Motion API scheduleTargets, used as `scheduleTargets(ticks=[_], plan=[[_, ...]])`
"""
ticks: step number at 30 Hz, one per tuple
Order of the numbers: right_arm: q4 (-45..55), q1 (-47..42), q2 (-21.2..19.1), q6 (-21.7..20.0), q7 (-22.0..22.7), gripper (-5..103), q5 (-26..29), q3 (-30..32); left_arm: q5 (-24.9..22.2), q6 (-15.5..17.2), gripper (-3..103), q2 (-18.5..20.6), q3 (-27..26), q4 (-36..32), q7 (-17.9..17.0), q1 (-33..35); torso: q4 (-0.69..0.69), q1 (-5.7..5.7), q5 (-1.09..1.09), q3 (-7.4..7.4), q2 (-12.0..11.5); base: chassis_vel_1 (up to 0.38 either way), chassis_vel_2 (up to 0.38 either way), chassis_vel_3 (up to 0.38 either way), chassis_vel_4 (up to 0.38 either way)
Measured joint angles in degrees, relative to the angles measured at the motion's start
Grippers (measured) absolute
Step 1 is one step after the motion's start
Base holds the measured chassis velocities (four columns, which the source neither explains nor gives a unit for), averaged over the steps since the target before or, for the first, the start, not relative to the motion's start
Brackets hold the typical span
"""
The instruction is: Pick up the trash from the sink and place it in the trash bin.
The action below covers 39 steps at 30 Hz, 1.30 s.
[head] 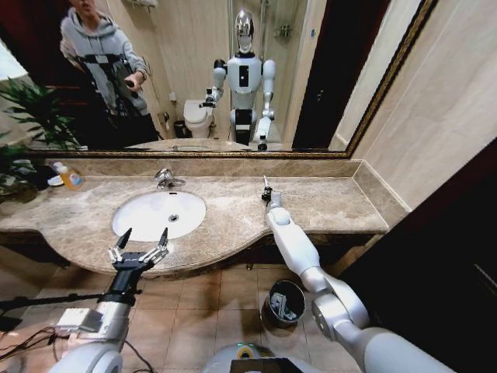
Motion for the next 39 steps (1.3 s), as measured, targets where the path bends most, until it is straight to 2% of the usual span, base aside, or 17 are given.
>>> scheduleTargets(ticks=[7,10,16,19,23,25,27,29,34,35,37,39], plan=[[9.62,-5.64,-4.26,1.42,-0.32,17,0.99,-0.28,0.0,0.0,100,0.0,0.0,0.0,0.0,0.0,-0.01,0.01,0.0,0.01,0.0,0.0,0.0,0.0,0.0],[19.43,-10.99,-8.5,2.0,-0.47,17,0.41,-1.0,0.0,0.0,100,0.0,0.0,0.0,0.0,0.0,-0.01,0.01,0.01,0.0,0.0,0.0,0.0,0.0,0.0],[30.23,-18.27,-12.72,1.75,-0.43,17,-0.05,-0.5,0.0,0.0,100,0.0,0.0,0.0,0.02,0.0,-0.01,0.0,0.02,0.0,0.0,0.0,0.0,0.0,0.0],[40.8,-28.13,-16.44,1.73,-0.3,17,0.63,0.97,0.0,0.0,100,0.0,0.0,0.0,0.0,0.0,-0.03,0.0,0.02,0.0,0.0,0.0,0.0,0.0,0.0],[48.82,-36.3,-18.4,2.12,-0.22,17,0.75,2.17,0.0,0.0,100,0.0,0.0,0.0,0.01,0.01,-0.01,-0.01,0.02,-0.01,0.0,0.0,0.0,0.0,0.0],[53.61,-42.2,-18.55,2.6,-0.45,17,0.23,4.2,0.0,0.0,100,0.0,0.0,0.0,0.0,0.0,0.0,-0.01,0.01,-0.01,0.0,0.0,0.0,0.0,0.0],[54.96,-44.05,-18.34,2.63,-0.64,17,0.08,5.19,0.0,0.0,100,0.0,0.0,0.0,0.0,0.0,0.0,-0.01,0.01,-0.01,0.0,0.0,0.0,0.0,0.0],[60.24,-51.98,-16.4,3.21,-1.38,17,-0.61,9.72,0.0,0.0,100,0.0,0.0,0.0,0.0,0.0,-0.02,-0.01,0.01,-0.01,0.0,0.0,0.0,0.0,0.0],[63.43,-58.55,-14.57,4.91,-2.09,17,-1.55,11.21,0.0,0.0,100,0.0,0.0,0.0,0.0,0.0,-0.04,-0.02,0.0,-0.01,0.0,0.0,0.0,0.0,0.0],[63.44,-60.06,-14.17,6.75,-2.42,17,-3.12,10.91,0.0,0.0,100,0.0,-0.01,0.0,0.0,0.0,0.02,-0.01,0.01,-0.01,0.0,0.0,0.0,0.0,0.0],[62.73,-63.55,-12.59,11.19,-2.66,17,-7.86,11.55,0.0,0.0,100,0.0,0.0,0.0,0.0,0.01,0.01,0.0,0.0,0.0,0.0,0.0,0.0,0.0,0.0],[62.57,-65.83,-11.5,12.83,-2.76,17,-9.54,12.15,0.0,0.0,100,0.0,-0.01,0.0,-0.01,0.0,0.0,0.0,0.0,0.0,-0.01,0.0,0.0,0.0,0.0]])
